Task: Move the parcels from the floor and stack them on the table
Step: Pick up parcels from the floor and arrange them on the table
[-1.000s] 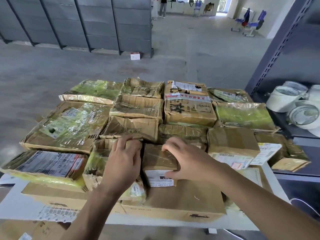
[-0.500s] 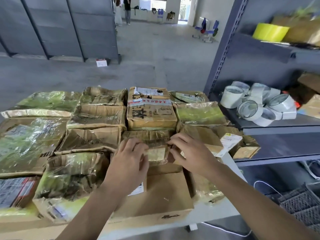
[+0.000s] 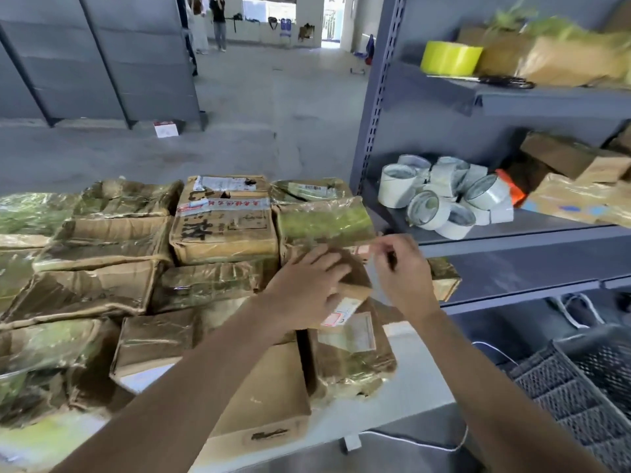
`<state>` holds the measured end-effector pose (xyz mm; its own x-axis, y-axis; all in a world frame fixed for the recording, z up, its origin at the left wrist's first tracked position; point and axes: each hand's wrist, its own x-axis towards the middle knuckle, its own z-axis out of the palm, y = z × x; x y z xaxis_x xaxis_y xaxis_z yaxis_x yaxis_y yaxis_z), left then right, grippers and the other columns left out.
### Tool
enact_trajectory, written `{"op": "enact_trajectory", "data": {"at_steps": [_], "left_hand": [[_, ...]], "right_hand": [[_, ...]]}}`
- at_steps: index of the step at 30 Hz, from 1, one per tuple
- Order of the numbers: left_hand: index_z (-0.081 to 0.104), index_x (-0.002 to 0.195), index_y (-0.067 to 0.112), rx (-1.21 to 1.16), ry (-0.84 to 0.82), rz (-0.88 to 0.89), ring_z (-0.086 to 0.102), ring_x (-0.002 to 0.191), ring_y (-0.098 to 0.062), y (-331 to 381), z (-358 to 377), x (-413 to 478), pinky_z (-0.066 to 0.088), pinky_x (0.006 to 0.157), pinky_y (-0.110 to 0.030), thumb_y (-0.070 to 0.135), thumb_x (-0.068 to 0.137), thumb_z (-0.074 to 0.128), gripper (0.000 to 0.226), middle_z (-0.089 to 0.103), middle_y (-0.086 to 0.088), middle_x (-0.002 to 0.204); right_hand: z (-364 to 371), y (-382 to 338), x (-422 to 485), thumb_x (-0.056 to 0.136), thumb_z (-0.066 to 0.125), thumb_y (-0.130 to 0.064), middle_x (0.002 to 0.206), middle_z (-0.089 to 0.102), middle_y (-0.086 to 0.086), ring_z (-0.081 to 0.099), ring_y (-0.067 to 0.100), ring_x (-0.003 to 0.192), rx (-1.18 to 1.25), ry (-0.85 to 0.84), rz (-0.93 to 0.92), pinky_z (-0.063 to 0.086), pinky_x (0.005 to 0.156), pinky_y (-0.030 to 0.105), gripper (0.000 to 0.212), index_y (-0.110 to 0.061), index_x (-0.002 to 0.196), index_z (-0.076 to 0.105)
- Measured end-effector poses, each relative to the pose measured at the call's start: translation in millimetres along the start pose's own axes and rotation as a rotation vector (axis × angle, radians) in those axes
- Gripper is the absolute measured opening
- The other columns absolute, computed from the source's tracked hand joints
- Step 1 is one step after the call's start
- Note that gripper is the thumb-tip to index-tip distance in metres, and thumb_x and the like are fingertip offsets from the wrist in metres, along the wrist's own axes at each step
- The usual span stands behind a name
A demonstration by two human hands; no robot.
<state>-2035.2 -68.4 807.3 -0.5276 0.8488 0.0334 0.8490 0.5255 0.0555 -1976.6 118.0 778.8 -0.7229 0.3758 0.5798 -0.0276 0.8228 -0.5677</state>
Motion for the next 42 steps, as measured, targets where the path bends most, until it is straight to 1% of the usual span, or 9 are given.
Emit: {"op": "enact_trajectory", "data": {"at_steps": [2, 5, 9, 18, 22, 27, 31, 35, 42], "left_hand": [[0.027, 0.147, 0.025, 0.159, -0.088, -0.025, 0.013, 0.143, -0.025, 7, 20, 6, 0.007, 0.118, -0.046, 0.035, 0.095, 0.045, 0.056, 0.024, 0.0, 0.154], [0.036, 0.14, 0.027, 0.148, 0.085, -0.118, 0.028, 0.135, -0.023, -1, 29, -5, 0.019, 0.114, -0.041, 0.024, 0.09, 0.051, 0.052, 0.036, 0.003, 0.142], [0.042, 0.135, 0.024, 0.058, 0.099, -0.254, 0.039, 0.125, -0.025, -12, 29, -20, 0.033, 0.106, -0.041, 0.023, 0.089, 0.055, 0.048, 0.041, 0.001, 0.133], [0.047, 0.124, 0.016, 0.084, 0.131, -0.35, 0.043, 0.118, -0.028, 21, 20, -8, 0.04, 0.096, -0.042, 0.027, 0.09, 0.051, 0.036, 0.045, -0.006, 0.126], [0.056, 0.108, 0.012, 0.036, 0.313, -0.201, 0.053, 0.102, -0.029, 59, 20, 5, 0.049, 0.082, -0.042, 0.02, 0.084, 0.059, 0.025, 0.053, -0.009, 0.108], [0.059, 0.105, 0.009, -0.089, 0.326, -0.049, 0.055, 0.099, -0.029, 98, 43, 33, 0.053, 0.076, -0.04, 0.016, 0.083, 0.059, 0.023, 0.054, -0.01, 0.105], [0.056, 0.116, 0.012, -0.201, 0.232, -0.037, 0.049, 0.111, -0.024, 110, 65, 62, 0.05, 0.079, -0.035, 0.019, 0.09, 0.051, 0.027, 0.048, -0.007, 0.117], [0.052, 0.119, 0.018, -0.318, 0.148, -0.077, 0.048, 0.11, -0.02, 111, 86, 95, 0.052, 0.081, -0.037, 0.025, 0.093, 0.048, 0.026, 0.046, -0.002, 0.12], [0.05, 0.123, 0.018, -0.381, 0.024, -0.14, 0.048, 0.113, -0.021, 114, 117, 131, 0.049, 0.086, -0.038, 0.028, 0.094, 0.047, 0.031, 0.047, -0.002, 0.125]], "right_hand": [[9, 29, -9, 0.092, 0.057, -0.012, 0.102, 0.064, 0.01, 0.063, 0.027, 0.094, -0.03, -0.231, 0.019, 0.04, 0.077, 0.018, 0.017, -0.007, 0.106, 0.066], [23, 40, -31, 0.097, 0.052, -0.023, 0.118, 0.059, 0.003, 0.061, 0.019, 0.104, 0.136, -0.416, 0.039, 0.047, 0.086, 0.024, 0.026, -0.022, 0.122, 0.059], [24, 27, -38, 0.099, 0.048, -0.036, 0.136, 0.048, -0.009, 0.06, 0.003, 0.101, 0.267, -0.622, 0.051, 0.054, 0.087, 0.029, 0.044, -0.046, 0.14, 0.037], [-10, 42, -26, 0.1, 0.049, -0.026, 0.138, 0.049, -0.008, 0.058, 0.006, 0.11, 0.232, -0.633, 0.069, 0.048, 0.096, 0.028, 0.043, -0.028, 0.142, 0.041], [-9, 62, -34, 0.098, 0.05, -0.023, 0.127, 0.055, -0.005, 0.061, 0.011, 0.104, 0.191, -0.583, 0.153, 0.05, 0.095, 0.033, 0.038, -0.028, 0.136, 0.047], [-15, 99, -43, 0.095, 0.054, -0.019, 0.12, 0.061, 0.003, 0.065, 0.018, 0.096, 0.045, -0.543, 0.205, 0.051, 0.085, 0.032, 0.034, -0.02, 0.13, 0.054], [-20, 129, -52, 0.096, 0.052, -0.018, 0.12, 0.06, 0.002, 0.063, 0.02, 0.099, -0.104, -0.584, 0.253, 0.044, 0.077, 0.024, 0.033, -0.02, 0.129, 0.054], [-29, 147, -58, 0.096, 0.049, -0.019, 0.13, 0.056, 0.0, 0.059, 0.019, 0.11, -0.244, -0.669, 0.319, 0.049, 0.09, 0.03, 0.035, -0.026, 0.13, 0.053], [-18, 187, -45, 0.095, 0.052, -0.021, 0.144, 0.044, 0.001, 0.041, 0.023, 0.132, -0.436, -0.804, 0.301, 0.042, 0.103, 0.039, 0.046, -0.028, 0.14, 0.044]]}}
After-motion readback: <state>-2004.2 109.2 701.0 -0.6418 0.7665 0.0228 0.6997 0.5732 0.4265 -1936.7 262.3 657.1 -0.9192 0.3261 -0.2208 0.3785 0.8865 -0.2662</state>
